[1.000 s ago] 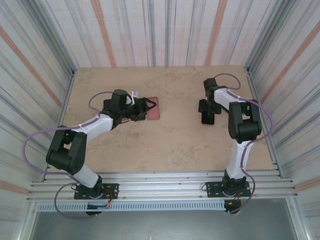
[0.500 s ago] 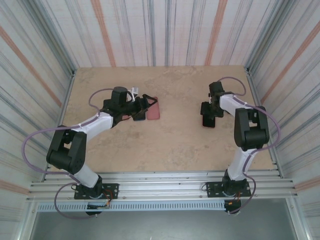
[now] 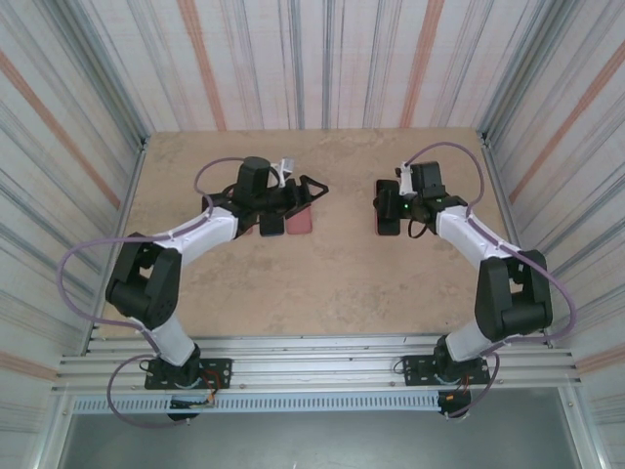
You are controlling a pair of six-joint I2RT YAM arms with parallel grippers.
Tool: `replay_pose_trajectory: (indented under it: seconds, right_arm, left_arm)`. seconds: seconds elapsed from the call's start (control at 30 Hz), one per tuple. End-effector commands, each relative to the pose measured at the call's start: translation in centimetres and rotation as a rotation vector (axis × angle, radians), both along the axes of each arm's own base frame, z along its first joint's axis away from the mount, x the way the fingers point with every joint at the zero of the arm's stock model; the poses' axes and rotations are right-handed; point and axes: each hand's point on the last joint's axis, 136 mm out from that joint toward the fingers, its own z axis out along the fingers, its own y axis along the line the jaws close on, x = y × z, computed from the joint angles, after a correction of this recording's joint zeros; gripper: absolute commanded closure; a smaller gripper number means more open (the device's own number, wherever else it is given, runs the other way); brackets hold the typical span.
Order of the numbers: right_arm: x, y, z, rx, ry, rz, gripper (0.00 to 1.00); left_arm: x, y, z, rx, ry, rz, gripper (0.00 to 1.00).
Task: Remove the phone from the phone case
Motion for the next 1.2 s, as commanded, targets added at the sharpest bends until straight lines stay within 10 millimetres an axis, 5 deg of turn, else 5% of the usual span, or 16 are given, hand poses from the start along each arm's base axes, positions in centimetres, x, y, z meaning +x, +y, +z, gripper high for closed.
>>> replay_pose_trajectory:
  seconds: [0.0, 0.2, 0.5, 0.83, 1.17]
  right_arm:
    - [-0.1, 3.0, 3.7, 0.1, -0.118, 0.078, 0.5]
    - [-1.3, 5.7, 5.8, 0.164, -0.159, 0.145, 0.5]
    - [-2.4, 8.4, 7.4, 0.181, -0.166, 0.233, 0.5]
    - [-2.9, 9.5, 8.5, 0.18, -0.184, 0.26, 0.51]
    - [-3.0, 10.1, 8.9, 0.18, -0.186, 0.275, 0.51]
  left_arm:
    - [0.2, -2.3, 2.0, -0.018, -0.067, -0.069, 0.16]
    - [0.0, -4.8, 2.8, 0.065, -0.138, -0.152, 0.26]
    - [0.6, -5.7, 2.8, 0.188, -0.228, -0.212, 0.46]
    - [0.6, -6.3, 1.6, 0.239, -0.224, -0.237, 0.6]
    - [0.2, -7.1, 3.0, 0.174, -0.218, -0.248, 0.91]
